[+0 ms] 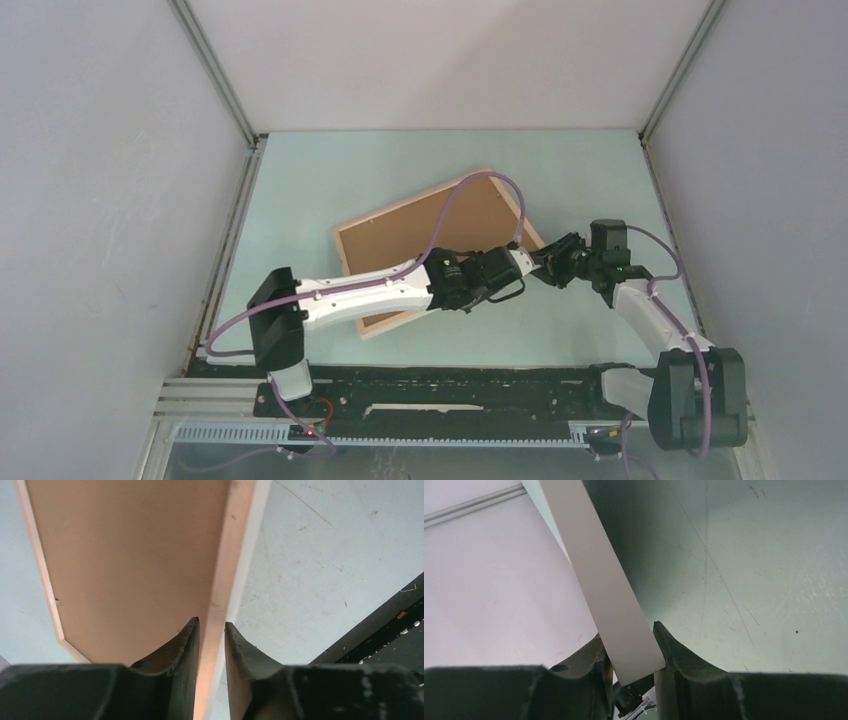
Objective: Put the photo into the frame
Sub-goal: Turn over the photo frame at the center of the board.
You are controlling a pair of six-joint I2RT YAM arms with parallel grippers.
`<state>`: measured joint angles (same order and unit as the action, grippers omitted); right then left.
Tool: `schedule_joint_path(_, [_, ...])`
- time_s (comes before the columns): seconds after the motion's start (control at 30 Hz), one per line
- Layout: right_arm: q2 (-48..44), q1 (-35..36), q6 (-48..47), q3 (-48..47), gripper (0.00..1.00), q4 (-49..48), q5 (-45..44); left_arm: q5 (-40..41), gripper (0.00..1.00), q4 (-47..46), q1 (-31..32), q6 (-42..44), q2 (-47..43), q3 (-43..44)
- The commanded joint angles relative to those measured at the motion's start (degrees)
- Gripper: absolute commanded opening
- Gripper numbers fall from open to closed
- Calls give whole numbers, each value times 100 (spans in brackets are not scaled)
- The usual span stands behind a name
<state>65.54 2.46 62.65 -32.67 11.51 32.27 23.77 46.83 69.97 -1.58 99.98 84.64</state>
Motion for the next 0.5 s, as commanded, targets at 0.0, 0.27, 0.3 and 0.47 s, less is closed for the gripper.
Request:
schedule_joint_path(0.0, [-196,62,355,-47,0,-16,65,297,37,-120,-32,-264,-560,246])
schedule_joint_path(0.27, [-456,-110,1148,-46,0,52,355,1241,88,-426,531,-442,-817,-248])
schedule_joint_path(0.3, [-504,-137,1236,-45,0,61,404,1477,89,-429,632,-435,-770,-276])
schedule_joint_path(0.47, [-668,-195,1425,-47,0,208,617,2872,90,-563,812,-226,-455,-471])
